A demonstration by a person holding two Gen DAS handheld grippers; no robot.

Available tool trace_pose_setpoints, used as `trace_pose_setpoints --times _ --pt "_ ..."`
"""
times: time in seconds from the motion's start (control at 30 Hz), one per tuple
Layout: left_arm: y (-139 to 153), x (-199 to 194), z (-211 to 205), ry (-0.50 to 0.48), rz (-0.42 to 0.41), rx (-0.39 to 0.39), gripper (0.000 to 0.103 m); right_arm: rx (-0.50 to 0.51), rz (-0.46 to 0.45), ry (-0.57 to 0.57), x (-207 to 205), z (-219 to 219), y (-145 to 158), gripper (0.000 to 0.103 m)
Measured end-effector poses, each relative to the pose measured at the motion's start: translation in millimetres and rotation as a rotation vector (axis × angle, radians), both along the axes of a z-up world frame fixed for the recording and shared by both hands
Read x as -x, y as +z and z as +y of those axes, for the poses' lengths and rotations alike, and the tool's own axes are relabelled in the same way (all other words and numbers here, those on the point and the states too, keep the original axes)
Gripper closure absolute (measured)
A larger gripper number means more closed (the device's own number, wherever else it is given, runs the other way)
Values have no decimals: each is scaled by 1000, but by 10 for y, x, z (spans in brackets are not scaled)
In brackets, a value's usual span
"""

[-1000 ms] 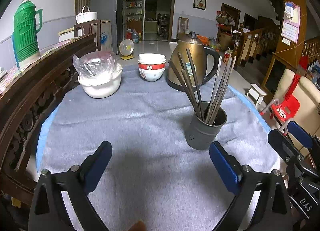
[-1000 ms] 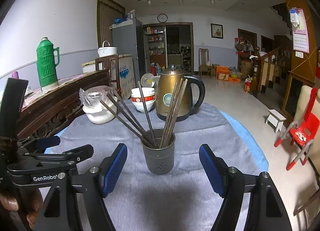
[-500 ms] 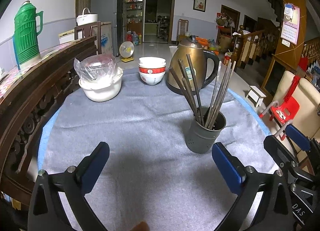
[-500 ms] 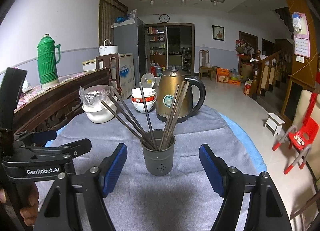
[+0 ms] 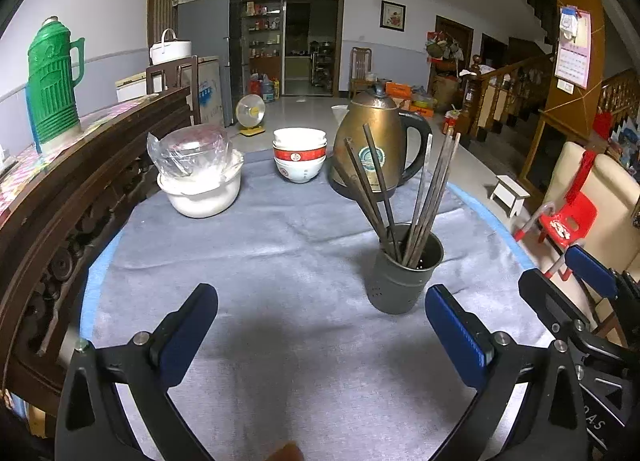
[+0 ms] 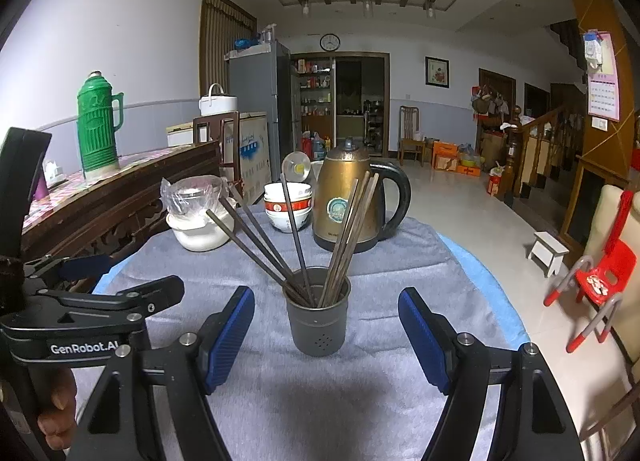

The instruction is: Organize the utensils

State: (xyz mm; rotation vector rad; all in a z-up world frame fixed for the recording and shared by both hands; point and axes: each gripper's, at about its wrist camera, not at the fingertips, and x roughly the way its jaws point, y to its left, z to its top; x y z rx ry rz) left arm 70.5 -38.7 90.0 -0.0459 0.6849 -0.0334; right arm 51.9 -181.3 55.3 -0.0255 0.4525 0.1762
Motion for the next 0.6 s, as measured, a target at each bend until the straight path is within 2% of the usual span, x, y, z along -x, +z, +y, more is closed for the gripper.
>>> trace_pose_setpoints --times 0.6 --pt "17 -38 -52 -25 3 8 0 7 -10 -1 12 -41 49 25"
